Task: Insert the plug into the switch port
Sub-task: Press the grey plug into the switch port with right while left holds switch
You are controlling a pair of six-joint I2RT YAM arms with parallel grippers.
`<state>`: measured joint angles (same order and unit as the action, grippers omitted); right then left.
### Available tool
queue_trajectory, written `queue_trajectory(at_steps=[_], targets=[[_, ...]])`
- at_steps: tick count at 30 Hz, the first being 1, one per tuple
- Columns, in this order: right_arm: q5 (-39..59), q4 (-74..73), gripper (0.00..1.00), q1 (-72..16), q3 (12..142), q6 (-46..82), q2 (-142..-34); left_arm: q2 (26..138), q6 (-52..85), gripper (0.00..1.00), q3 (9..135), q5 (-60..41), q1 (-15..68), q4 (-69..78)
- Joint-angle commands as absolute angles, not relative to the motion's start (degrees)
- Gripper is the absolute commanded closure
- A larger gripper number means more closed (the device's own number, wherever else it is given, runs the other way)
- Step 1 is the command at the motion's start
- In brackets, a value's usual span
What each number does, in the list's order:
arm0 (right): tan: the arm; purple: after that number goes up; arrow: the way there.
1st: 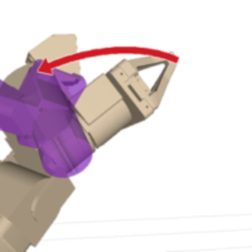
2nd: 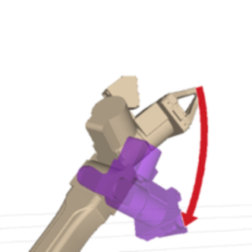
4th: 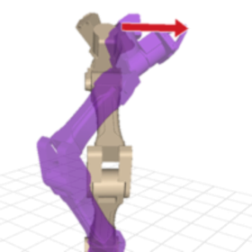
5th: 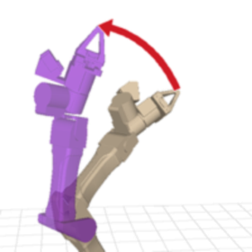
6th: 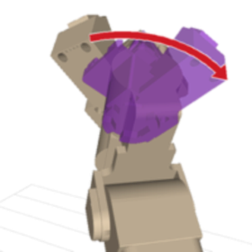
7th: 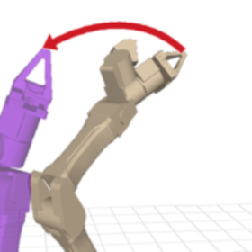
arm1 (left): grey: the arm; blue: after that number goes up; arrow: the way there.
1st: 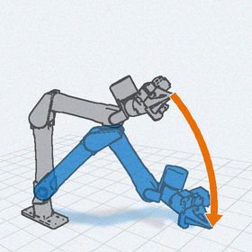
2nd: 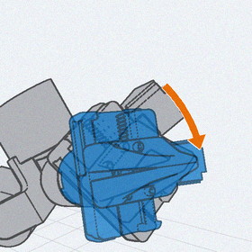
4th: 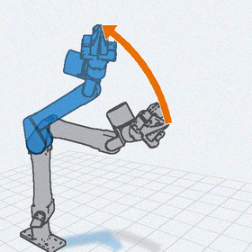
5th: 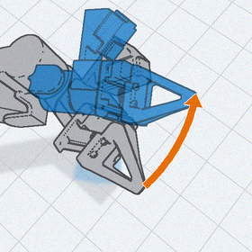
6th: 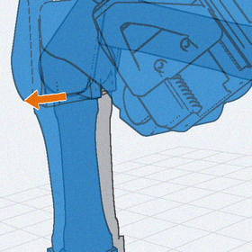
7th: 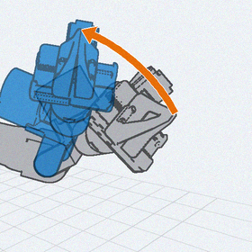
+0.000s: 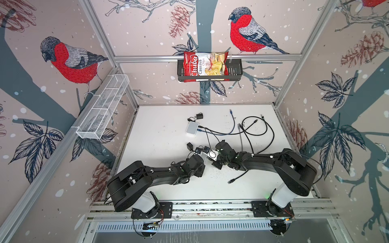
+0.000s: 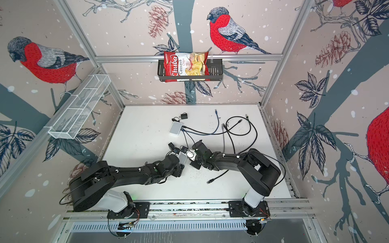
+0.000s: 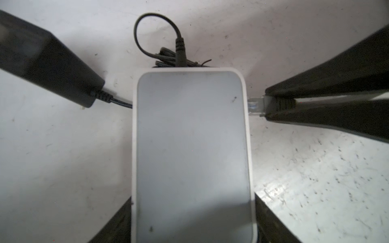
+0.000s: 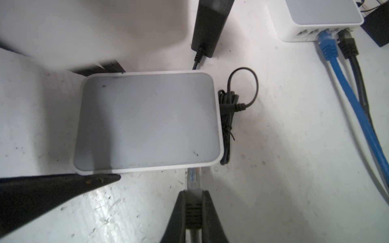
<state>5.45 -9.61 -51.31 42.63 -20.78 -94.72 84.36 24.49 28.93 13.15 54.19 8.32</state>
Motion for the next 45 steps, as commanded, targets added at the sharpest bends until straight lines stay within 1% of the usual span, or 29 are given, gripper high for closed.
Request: queue_trajectory(at_steps=[1, 8, 18, 25, 33, 39, 45], targets=[[10.69, -22.37, 1.00, -51.67, 44.14, -19.25, -94.96, 84.56, 18.53, 0.50, 28.57, -0.04, 56.45, 6.34], [12.47, -25.59, 1.00, -52.60, 45.54, -19.62, -96.52, 82.96, 16.06, 0.50, 27.44, -3.84, 58.77, 10.40], [17.69, -31.79, 1.00, -53.29, 44.40, -24.95, -97.34, 78.46, 12.79, 0.50, 24.69, -10.31, 59.41, 15.16], [16.43, -34.59, 1.00, -54.12, 45.92, -22.59, -98.34, 78.22, 12.38, 0.51, 24.34, -12.63, 59.50, 18.03], [14.77, -39.69, 1.00, -57.48, 46.31, -19.69, -101.13, 78.51, 12.90, 0.51, 23.91, -14.80, 59.59, 21.01], [14.91, -39.54, 1.00, -57.37, 47.10, -21.86, -101.17, 77.64, 12.28, 0.51, 23.39, -15.53, 59.94, 20.74], [19.91, -36.82, 1.00, -56.70, 47.35, -26.29, -100.14, 77.08, 11.53, 0.52, 23.03, -15.82, 59.94, 20.41]])
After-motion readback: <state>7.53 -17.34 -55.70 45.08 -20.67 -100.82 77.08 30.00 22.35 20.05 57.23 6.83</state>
